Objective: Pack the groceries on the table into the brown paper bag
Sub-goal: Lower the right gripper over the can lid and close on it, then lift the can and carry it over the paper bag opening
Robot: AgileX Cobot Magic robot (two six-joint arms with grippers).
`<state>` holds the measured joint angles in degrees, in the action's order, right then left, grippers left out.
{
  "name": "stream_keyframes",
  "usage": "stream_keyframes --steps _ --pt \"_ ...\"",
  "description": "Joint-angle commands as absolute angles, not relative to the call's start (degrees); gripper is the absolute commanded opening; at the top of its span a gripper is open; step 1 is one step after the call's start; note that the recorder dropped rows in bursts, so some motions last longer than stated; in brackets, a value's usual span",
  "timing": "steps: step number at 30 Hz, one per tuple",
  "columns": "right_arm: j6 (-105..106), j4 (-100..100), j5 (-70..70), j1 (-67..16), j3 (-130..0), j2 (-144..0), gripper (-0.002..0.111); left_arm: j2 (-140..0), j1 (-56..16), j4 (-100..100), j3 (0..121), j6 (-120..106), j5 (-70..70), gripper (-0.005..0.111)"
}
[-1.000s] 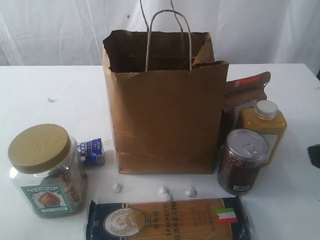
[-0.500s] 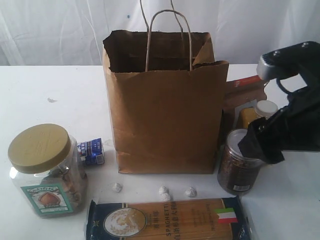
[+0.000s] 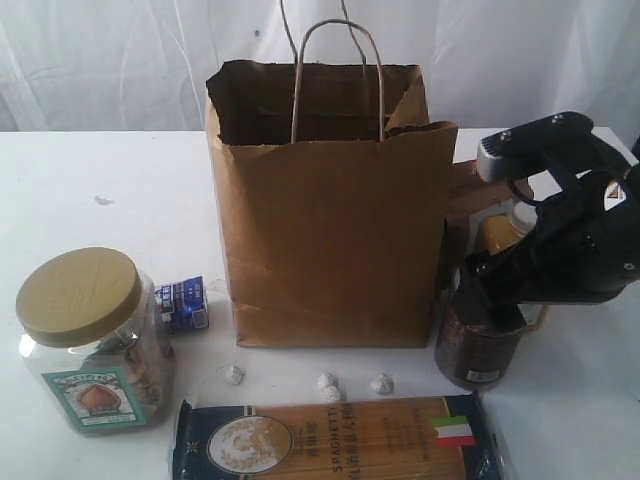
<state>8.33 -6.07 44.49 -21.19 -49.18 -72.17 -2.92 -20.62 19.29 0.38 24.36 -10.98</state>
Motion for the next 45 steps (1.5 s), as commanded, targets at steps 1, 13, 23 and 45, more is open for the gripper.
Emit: stream_keyframes --steps 1,13,23,45 --pt "8.8 -3.4 43.1 -21.3 -49.5 -74.2 0.095 -2.7 -20.5 19.2 0.0 24.2 -11.1 0.000" --pt "8.8 -2.7 37.5 -21.3 -49.5 -80.9 0.095 -2.7 -20.5 19.2 0.0 24.2 -11.1 0.000" --pt "8.8 -2.7 32.9 -21.3 -49.5 -86.1 0.095 -2.7 -20.5 19.2 0.0 24.2 -11.1 0.000" --pt "8.2 -5.3 40.2 -21.3 -50.1 -73.7 0.000 -2.7 -20.5 19.2 0.0 24.2 -11.1 0.000"
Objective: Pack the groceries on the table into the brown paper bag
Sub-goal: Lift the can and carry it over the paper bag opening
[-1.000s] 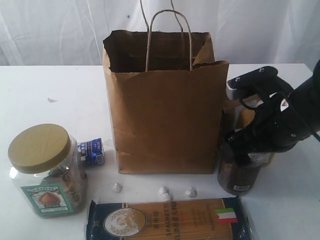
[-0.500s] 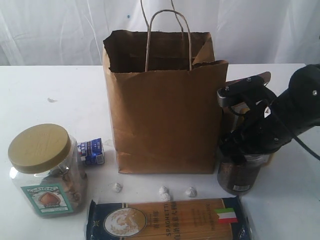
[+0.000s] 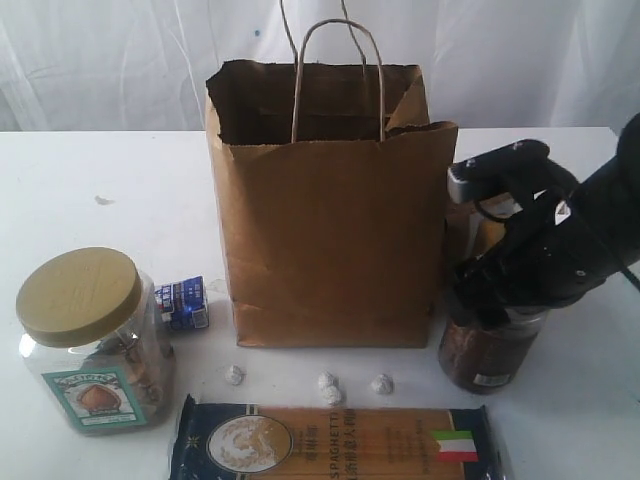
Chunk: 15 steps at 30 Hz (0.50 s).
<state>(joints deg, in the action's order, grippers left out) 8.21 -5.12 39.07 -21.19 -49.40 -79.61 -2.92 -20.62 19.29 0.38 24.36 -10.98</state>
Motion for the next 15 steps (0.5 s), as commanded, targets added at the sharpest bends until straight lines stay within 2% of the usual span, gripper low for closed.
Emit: stream_keyframes --steps 1,7,15 --pt "8.2 -5.3 41.3 -21.3 -50.6 -72.0 0.000 -2.7 -20.5 19.2 0.0 24.2 -11.1 0.000" --pt "8.2 -5.3 48.7 -21.3 -57.2 -63.6 0.000 -2.7 -20.5 19.2 0.0 24.2 -11.1 0.000" --pt "9.2 -5.3 57.4 -21.3 -73.3 -61.3 0.000 -2.7 -20.5 19.2 0.0 24.2 -11.1 0.000"
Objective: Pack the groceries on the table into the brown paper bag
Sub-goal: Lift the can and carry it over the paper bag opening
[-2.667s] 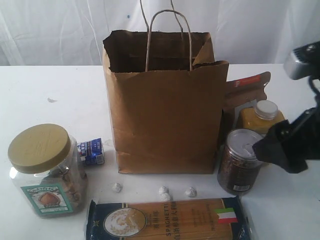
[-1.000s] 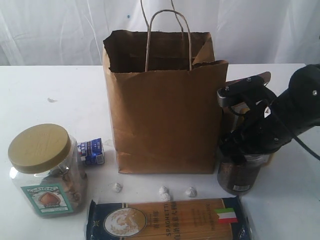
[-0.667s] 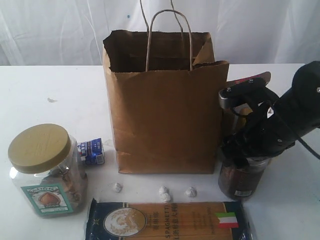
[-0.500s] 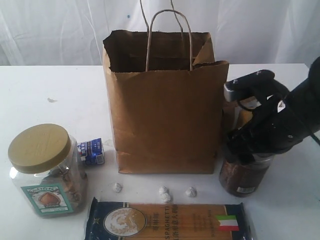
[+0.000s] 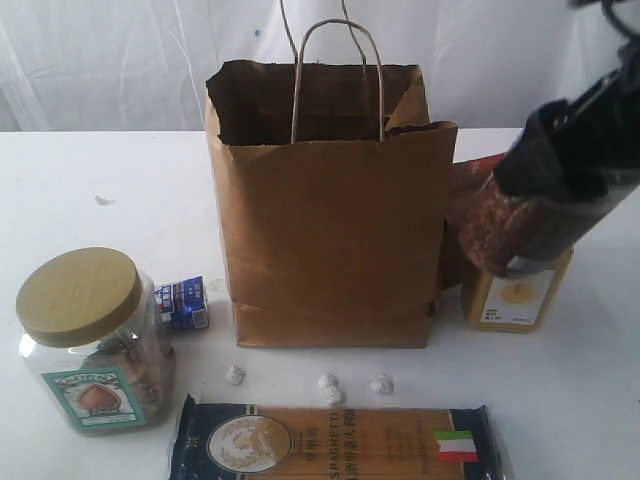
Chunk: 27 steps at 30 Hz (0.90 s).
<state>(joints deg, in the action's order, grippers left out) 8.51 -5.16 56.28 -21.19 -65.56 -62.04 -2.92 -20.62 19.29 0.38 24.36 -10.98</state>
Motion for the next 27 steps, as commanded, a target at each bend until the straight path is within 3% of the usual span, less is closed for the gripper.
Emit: stream_keyframes --steps 1,17,27 --pt "9.2 -5.3 57.5 -21.3 -75.2 -61.6 0.000 -2.7 -20.5 19.2 0.0 24.2 -11.1 0.000" --pt "11.5 -8.5 57.0 -21.4 -97.5 -79.3 0.000 -2.7 -20.5 19.2 0.0 24.2 -11.1 0.000" --pt "13.8 -8.8 57.2 -26.4 -104.5 -91.4 0.000 -2.7 -20.5 19.2 0.0 24.2 -11.1 0.000"
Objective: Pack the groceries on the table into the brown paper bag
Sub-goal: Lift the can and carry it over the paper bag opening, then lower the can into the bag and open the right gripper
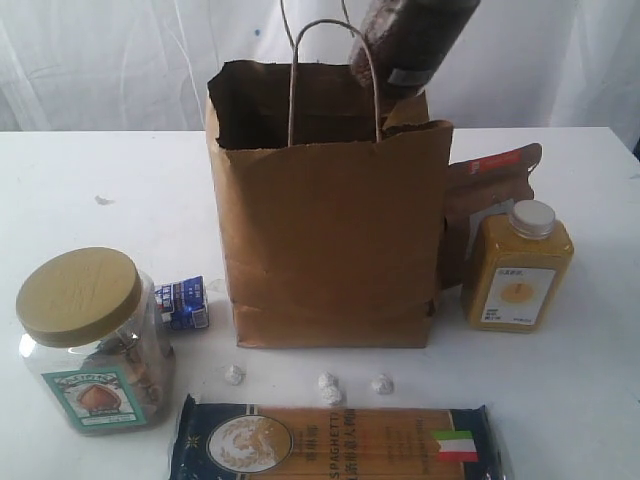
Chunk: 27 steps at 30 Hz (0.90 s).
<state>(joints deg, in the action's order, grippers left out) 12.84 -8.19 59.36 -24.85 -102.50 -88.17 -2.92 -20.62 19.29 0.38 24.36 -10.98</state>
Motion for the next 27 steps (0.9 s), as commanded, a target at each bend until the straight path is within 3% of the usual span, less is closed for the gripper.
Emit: stream_keyframes --steps 1,27 --pt "14.1 -8.6 57.2 -27.0 -104.5 -92.1 0.000 -2.7 -20.5 19.2 0.0 24.2 -11.1 0.000" --pt "14.4 -10.3 63.0 -30.6 -104.5 -101.8 0.000 -2.7 -20.5 19.2 0.0 24.2 -11.1 0.000"
